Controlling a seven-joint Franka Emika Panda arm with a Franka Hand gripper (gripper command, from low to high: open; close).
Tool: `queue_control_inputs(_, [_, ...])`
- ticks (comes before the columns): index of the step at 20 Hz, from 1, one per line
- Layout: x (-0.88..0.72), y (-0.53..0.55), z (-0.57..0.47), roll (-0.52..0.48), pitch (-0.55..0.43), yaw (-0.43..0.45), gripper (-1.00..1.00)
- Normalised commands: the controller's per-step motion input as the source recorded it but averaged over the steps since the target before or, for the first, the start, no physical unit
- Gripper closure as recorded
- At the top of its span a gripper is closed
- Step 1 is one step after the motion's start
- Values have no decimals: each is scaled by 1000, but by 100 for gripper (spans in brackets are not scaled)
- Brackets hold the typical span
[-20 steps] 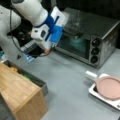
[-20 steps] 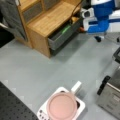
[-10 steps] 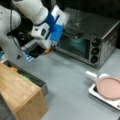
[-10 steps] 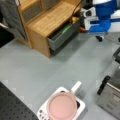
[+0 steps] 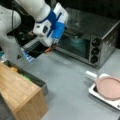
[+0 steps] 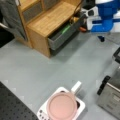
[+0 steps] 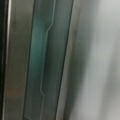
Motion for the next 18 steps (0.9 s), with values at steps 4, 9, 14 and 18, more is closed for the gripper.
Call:
queue_control_inputs(4, [198, 98, 303, -197, 203, 83, -100])
queue_control_inputs(9, [179, 72, 364, -245, 229, 119, -100])
queue_control_inputs(14, [158, 121, 311, -245, 239, 114, -100])
queue_control_inputs(18, [150, 243, 302, -168, 246, 86, -100])
